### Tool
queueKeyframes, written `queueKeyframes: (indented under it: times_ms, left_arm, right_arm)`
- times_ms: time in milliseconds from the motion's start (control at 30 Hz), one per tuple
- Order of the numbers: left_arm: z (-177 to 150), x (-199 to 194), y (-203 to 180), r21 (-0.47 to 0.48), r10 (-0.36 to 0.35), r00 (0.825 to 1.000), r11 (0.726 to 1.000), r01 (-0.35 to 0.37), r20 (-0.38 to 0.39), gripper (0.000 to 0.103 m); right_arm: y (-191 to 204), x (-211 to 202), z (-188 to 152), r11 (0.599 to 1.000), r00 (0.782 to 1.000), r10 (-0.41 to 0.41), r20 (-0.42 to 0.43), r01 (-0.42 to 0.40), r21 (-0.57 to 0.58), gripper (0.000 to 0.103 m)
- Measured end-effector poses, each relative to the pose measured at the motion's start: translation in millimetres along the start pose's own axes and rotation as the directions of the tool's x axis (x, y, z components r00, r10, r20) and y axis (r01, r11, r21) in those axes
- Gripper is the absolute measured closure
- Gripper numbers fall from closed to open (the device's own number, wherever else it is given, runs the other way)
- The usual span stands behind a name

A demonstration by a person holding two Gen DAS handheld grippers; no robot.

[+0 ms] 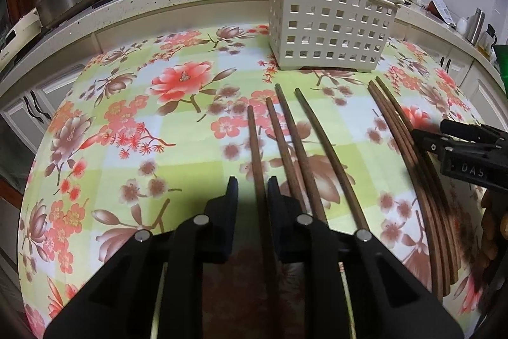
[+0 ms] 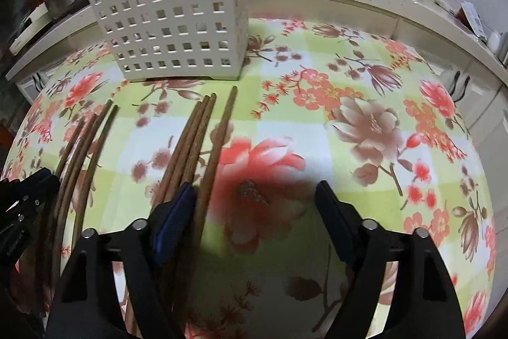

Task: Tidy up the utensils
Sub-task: 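Grasp a brown chopstick with the left tool while the right tool grasps another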

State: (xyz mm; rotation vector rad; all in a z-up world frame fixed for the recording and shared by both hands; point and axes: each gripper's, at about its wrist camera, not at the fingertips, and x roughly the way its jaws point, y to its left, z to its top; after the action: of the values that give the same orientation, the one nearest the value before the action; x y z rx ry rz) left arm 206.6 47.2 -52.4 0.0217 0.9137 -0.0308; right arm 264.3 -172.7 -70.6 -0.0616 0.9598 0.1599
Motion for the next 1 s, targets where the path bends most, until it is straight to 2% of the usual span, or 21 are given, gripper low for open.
queueKeyframes:
  times_ms: [67,133,200,267,333,433,533,767,900,933,967,1000]
  left_arm:
    - [0.7,0.7,0.6,0.006,0.004,1.0,1.0,-0.004,0.0,0.092]
    - [1.4,1.3,2.1,0.007,0.006,1.0,1.0,-0.006,0.0,0.095]
    - [1.7,1.6,3.6,0.005,-0.001,1.0,1.0,0.001,-0.002,0.095]
    - [2.1,2.0,4.1,0.014,0.0,1.0,1.0,0.0,-0.002,0.095]
    - [1.8,2.4,4.8,0.02,0.001,1.0,1.0,-0.001,-0.001,0.095]
    - [1.9,2.6,6.4,0.03,0.004,1.0,1.0,-0.004,0.0,0.095]
    - [2.7,2.6,8.8,0.026,-0.003,1.0,1.0,0.003,-0.005,0.095]
    - [5.2,3.4,15.9,-0.016,-0.028,0.999,0.999,0.028,-0.023,0.094]
    - [7.1,4.3,13.5,-0.016,-0.022,0.999,1.0,0.022,-0.032,0.089]
    - [7.3,4.4,12.8,-0.016,-0.026,0.999,1.0,0.025,-0.033,0.084]
    - [7.5,4.4,11.1,-0.012,-0.025,0.999,1.0,0.024,-0.034,0.082]
    - [7.4,4.5,9.2,-0.005,-0.016,0.999,1.0,0.015,-0.033,0.08]
  right_arm:
    - [3.0,-1.0,0.8,0.999,1.0,0.024,0.011,-0.023,-0.029,0.047]
    - [6.4,-2.0,1.2,0.997,0.999,0.046,0.016,-0.045,-0.06,0.055]
    - [10.1,-3.2,1.4,0.994,0.997,0.069,0.015,-0.068,-0.091,0.066]
    - [10.6,-4.7,1.7,0.989,0.996,0.087,0.008,-0.086,-0.118,0.081]
    - [7.6,-5.6,2.1,0.986,0.995,0.103,-0.002,-0.103,-0.132,0.088]
    - [0.6,-7.6,0.8,0.976,0.989,0.148,-0.024,-0.15,-0.157,0.09]
    - [-3.8,-8.7,-0.3,0.972,0.988,0.149,-0.044,-0.155,-0.177,0.09]
    - [-14.0,-7.3,2.5,0.985,0.992,0.109,-0.069,-0.117,-0.124,0.089]
    - [-12.0,-5.0,5.6,0.991,0.994,0.087,-0.067,-0.093,-0.098,0.082]
    - [-10.8,-4.5,5.9,0.991,0.994,0.085,-0.067,-0.092,-0.096,0.075]
    - [-8.9,-3.9,6.1,0.99,0.993,0.098,-0.068,-0.104,-0.093,0.06]
    - [-6.7,-3.1,6.0,0.989,0.992,0.103,-0.068,-0.109,-0.097,0.053]
